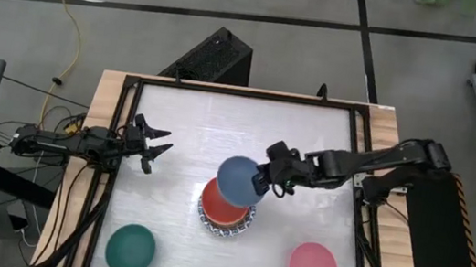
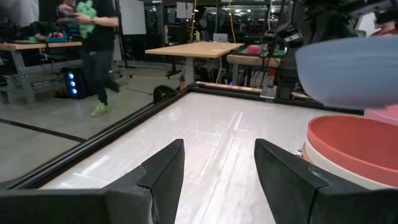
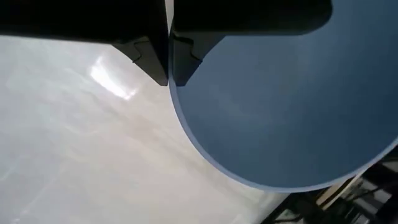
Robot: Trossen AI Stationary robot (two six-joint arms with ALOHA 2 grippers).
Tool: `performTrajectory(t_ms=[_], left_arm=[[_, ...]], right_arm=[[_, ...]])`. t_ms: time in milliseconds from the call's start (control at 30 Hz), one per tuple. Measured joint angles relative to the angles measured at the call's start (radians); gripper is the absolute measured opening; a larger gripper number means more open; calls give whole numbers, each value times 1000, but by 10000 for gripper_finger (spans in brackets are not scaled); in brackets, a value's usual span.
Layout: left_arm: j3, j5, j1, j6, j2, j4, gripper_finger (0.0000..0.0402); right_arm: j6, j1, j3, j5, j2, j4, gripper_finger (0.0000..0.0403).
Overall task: Nest bowls inside each other by size order
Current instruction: Stack the blue bowl into the red bowl
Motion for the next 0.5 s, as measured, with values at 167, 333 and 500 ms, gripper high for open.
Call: performTrajectory(t_ms=[167,333,500], left_arm=[[0,0,0,0,0,0,185],[0,0,0,0,0,0,185],[0,0,0,0,0,0,185]], right_arm=[[-5,12,0,-21,32,49,10],[-28,48,0,-27,35,92,10],[-37,80,1,-19,47,96,10]])
